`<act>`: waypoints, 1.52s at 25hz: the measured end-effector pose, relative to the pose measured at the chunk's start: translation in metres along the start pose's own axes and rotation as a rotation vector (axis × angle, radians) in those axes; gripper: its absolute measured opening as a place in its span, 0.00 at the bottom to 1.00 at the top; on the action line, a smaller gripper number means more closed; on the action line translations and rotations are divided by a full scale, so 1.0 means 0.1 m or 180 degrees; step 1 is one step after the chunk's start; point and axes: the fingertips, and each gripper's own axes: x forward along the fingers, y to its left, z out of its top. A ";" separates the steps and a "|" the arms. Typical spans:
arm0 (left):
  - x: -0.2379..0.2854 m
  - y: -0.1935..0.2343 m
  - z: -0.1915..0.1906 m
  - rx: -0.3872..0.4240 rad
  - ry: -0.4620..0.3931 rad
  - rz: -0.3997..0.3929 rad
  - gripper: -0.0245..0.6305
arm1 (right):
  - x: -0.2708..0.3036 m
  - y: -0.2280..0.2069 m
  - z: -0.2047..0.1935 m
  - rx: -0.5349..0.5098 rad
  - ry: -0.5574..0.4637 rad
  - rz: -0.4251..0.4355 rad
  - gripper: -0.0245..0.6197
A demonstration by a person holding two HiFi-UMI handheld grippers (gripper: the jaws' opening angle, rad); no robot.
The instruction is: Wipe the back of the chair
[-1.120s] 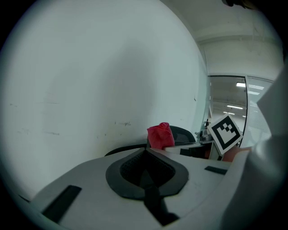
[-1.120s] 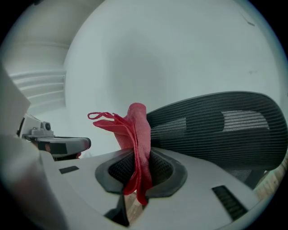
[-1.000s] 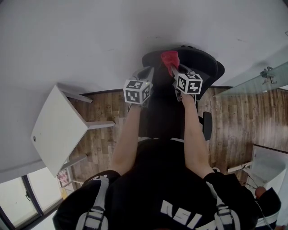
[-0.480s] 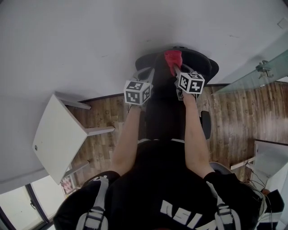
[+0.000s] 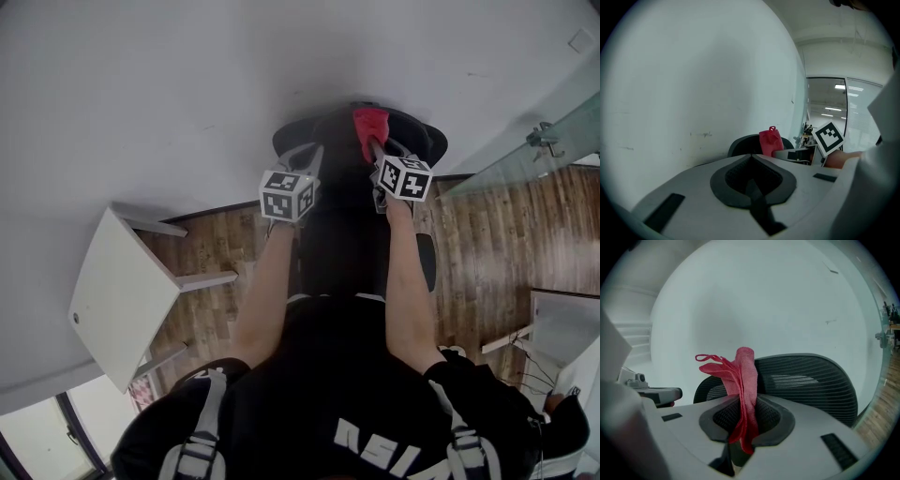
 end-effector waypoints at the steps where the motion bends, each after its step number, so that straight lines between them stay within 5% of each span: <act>1: 0.02 -0.02 0.00 0.0000 0.0002 -0.0011 0.07 | -0.02 -0.04 0.01 0.0013 -0.0009 -0.0025 0.17; 22: 0.25 -0.38 -0.04 0.0007 0.0036 -0.0202 0.07 | -0.56 -0.86 -0.02 0.0254 -0.0147 -0.0543 0.17; 38: 0.14 -0.60 -0.02 -0.0014 -0.0025 -0.0267 0.07 | -0.99 -1.03 -0.06 0.0296 -0.0229 -0.0701 0.17</act>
